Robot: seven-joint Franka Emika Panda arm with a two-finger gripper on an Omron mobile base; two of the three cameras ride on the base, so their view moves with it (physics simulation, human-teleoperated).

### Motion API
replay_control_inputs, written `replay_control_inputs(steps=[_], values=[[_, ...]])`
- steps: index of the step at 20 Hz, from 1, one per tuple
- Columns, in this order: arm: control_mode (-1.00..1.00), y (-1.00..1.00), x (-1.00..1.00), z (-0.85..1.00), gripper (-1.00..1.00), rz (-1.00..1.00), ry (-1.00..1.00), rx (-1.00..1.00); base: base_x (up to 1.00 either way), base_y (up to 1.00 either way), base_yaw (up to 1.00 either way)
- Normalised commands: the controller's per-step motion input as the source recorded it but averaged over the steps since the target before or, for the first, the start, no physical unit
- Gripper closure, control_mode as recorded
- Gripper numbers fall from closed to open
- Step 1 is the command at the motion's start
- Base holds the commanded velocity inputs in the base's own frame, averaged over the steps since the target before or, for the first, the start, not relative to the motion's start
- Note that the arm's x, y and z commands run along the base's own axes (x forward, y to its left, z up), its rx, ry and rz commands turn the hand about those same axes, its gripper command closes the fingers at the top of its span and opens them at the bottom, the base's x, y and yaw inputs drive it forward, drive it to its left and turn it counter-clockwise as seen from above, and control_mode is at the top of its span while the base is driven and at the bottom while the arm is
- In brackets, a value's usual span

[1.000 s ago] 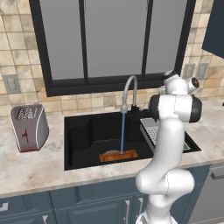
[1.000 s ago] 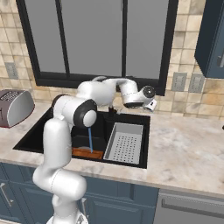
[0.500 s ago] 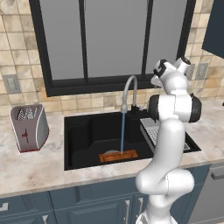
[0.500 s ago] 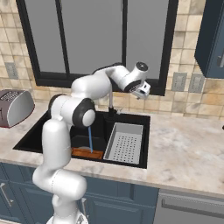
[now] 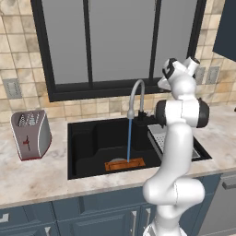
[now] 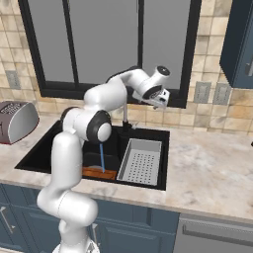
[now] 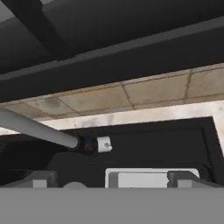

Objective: Turn on the sink faucet with hot water and rinse the cutting board for ten seconds, then turn off the faucet. Push the cutting board to reach the water if necessary.

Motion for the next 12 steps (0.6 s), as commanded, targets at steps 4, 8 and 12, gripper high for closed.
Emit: replay_control_inputs(steps=[4,8,12], values=[[-1.00,0.00,0.16,0.00,-1.00,0.29,0.00,0.00,0.00,0.00,0.00],[-1.00,0.00,0.10,-0.08,-1.00,0.28,0.00,0.00,0.00,0.00,0.00],[-1.00,0.00,0.00,-0.04,-1.00,0.19,0.00,0.00,0.00,0.00,0.00]])
